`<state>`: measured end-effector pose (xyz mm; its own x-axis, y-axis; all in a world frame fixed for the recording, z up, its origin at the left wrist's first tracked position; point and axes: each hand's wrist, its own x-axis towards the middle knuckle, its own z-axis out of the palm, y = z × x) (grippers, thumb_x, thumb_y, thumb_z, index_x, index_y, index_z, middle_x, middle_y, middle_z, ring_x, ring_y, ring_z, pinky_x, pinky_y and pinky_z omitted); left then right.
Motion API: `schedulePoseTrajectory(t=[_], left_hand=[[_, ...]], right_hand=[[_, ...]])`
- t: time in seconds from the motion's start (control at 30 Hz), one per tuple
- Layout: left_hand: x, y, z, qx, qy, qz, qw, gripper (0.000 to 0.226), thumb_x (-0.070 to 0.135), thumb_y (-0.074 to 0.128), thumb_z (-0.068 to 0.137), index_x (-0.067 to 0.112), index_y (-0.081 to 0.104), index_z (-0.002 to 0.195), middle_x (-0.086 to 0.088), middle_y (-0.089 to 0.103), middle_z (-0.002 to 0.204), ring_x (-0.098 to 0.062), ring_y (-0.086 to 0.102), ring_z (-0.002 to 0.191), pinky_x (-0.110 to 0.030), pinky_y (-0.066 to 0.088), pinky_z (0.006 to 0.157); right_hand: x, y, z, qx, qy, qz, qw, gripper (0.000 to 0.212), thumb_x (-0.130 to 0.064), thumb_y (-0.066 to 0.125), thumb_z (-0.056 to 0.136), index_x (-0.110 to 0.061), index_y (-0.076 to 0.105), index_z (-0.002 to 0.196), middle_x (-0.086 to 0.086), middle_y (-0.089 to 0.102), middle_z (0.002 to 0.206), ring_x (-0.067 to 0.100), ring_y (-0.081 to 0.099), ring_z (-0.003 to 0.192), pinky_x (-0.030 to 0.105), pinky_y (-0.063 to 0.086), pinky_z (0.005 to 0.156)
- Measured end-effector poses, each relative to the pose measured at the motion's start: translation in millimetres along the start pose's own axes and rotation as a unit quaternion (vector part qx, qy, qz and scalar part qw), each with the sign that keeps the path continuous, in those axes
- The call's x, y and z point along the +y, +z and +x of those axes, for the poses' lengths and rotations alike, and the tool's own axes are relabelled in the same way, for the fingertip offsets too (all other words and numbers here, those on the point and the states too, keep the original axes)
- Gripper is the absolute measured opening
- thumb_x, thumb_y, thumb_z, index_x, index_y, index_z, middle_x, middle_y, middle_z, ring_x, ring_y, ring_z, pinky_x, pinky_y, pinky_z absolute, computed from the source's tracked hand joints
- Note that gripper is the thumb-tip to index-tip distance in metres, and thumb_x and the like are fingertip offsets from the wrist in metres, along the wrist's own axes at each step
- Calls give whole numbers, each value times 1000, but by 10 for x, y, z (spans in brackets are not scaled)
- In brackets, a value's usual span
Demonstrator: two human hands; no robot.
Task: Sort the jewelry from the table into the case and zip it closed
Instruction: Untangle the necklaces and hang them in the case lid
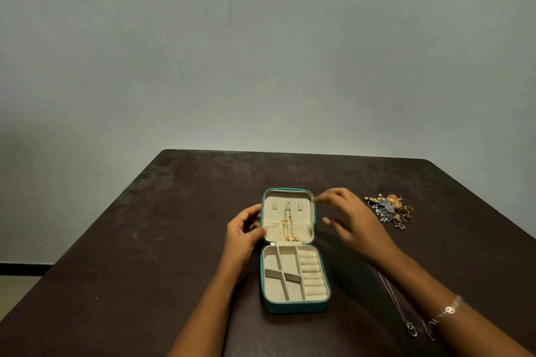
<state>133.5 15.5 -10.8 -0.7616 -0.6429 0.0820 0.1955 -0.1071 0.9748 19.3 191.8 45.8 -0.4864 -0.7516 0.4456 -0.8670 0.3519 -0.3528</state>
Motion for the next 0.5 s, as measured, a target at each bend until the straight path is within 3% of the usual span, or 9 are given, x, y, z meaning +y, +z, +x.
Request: schedulePoseTrajectory(t=[0.1, 0.23, 0.33, 0.43, 0.5], left_hand=[[5, 6, -2, 2, -10, 9, 1000, 44, -19, 49, 80, 4, 55, 117, -9, 65, 100, -22, 62, 95, -26, 56, 73], [-11, 9, 7, 12, -18, 16, 1000, 44, -17, 49, 81, 0, 53, 122, -16, 63, 112, -27, 59, 105, -26, 55, 77], [-9, 11, 19, 24, -27, 19, 999, 43, -14, 51, 83, 0, 51, 123, -18, 60, 119, -29, 57, 111, -36, 53, 86], [-1, 20, 28, 34, -31, 27, 999, 38, -10, 52, 85, 2, 52, 121, -17, 60, 117, -30, 58, 109, -35, 52, 84], [8, 17, 44, 37, -33, 38, 998, 35, -8, 52, 86, 2, 54, 119, -17, 61, 115, -30, 59, 107, -37, 51, 86]], right_hand=[[120, -181, -368, 26, -27, 6, 999, 29, -9, 66, 79, -23, 62, 105, -9, 58, 108, 8, 54, 104, 32, 50, 86], [271, -372, -929, 15, -48, 3, 999, 20, -43, 48, 82, -41, 55, 101, -32, 52, 105, -12, 48, 105, 12, 49, 77], [425, -434, -1294, -11, -47, -17, 999, 25, -37, 44, 79, -43, 53, 102, -43, 40, 116, -18, 43, 107, 9, 43, 87], [497, -454, -1498, -17, -44, -28, 998, 19, -41, 39, 88, -40, 53, 99, -43, 38, 113, -20, 41, 105, 2, 45, 72], [499, -451, -1530, -6, -46, -33, 998, 27, -50, 31, 94, -37, 54, 97, -34, 43, 105, -12, 46, 99, 2, 44, 73]])
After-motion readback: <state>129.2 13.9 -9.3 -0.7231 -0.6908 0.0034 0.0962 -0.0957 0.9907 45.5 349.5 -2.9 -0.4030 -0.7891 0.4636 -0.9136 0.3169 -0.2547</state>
